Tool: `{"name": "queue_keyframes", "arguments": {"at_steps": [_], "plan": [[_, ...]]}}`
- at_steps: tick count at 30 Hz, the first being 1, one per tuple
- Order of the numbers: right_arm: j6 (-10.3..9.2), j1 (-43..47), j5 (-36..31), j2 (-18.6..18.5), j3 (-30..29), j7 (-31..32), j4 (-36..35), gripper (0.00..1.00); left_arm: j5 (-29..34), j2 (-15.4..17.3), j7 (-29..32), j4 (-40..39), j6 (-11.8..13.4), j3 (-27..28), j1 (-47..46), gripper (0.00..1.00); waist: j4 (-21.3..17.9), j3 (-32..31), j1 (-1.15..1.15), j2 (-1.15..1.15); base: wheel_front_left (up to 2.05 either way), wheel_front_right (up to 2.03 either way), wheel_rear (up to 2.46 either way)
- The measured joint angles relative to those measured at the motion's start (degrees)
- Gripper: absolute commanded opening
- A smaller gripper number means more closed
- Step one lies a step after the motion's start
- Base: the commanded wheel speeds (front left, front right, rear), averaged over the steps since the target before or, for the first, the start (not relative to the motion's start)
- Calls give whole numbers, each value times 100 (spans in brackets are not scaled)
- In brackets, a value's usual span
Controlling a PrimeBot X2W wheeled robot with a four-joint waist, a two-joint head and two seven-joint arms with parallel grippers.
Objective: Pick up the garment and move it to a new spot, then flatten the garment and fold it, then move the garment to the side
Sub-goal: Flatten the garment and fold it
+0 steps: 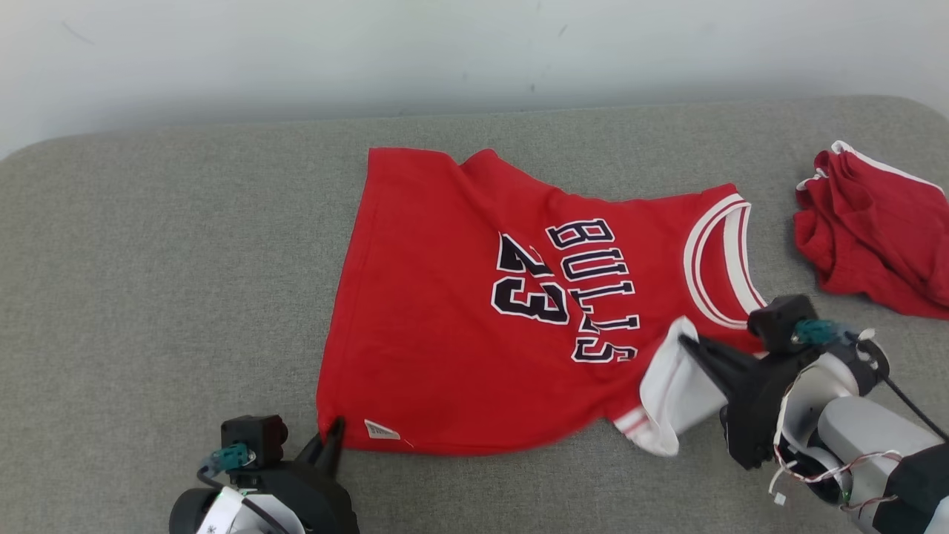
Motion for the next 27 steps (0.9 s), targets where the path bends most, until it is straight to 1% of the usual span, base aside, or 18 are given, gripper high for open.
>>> {"name": "queue_keyframes", "arguments": {"at_steps": [1, 3, 6, 9, 14, 17, 22, 27], "plan": [[0, 0, 0, 0, 0, 0, 0, 0, 0, 0, 0, 0, 0, 0, 0, 0, 0, 0, 0, 0, 0, 0, 0], [1, -10, 34, -1, -137, -285, -98, 0, 0, 3, -33, -30, 1, 57, -2, 0, -7, -6, 0, 0, 0, 0, 0], [52, 15, 108, -12, -327, -789, -299, 0, 2, 49, -104, -102, 1, 138, -1, 0, -10, -9, 0, 0, 0, 0, 0], [52, 76, 190, -38, -605, -1340, -547, 0, -7, 86, -213, -167, 1, 335, 3, 0, -12, -11, 0, 0, 0, 0, 0], [54, 411, 332, -207, -813, -1322, -576, 0, -5, 201, -299, -181, 1, 516, 20, 0, -21, -10, 0, 0, 0, 0, 0], [104, 527, 400, -247, -862, -1318, -584, 0, -4, 234, -302, -182, 1, 555, 46, 0, -30, -8, 0, 0, 0, 0, 0], [154, 610, 342, -240, -793, -1317, -615, 0, 3, 176, -301, -197, 2, 519, 130, 0, -49, -3, 0, 0, 0, 0, 0], [162, 612, 337, -240, -870, -1319, -648, 0, 5, 126, -271, -246, 2, 492, 118, 0, -50, 14, 0, 0, 0, 0, 0]]}}
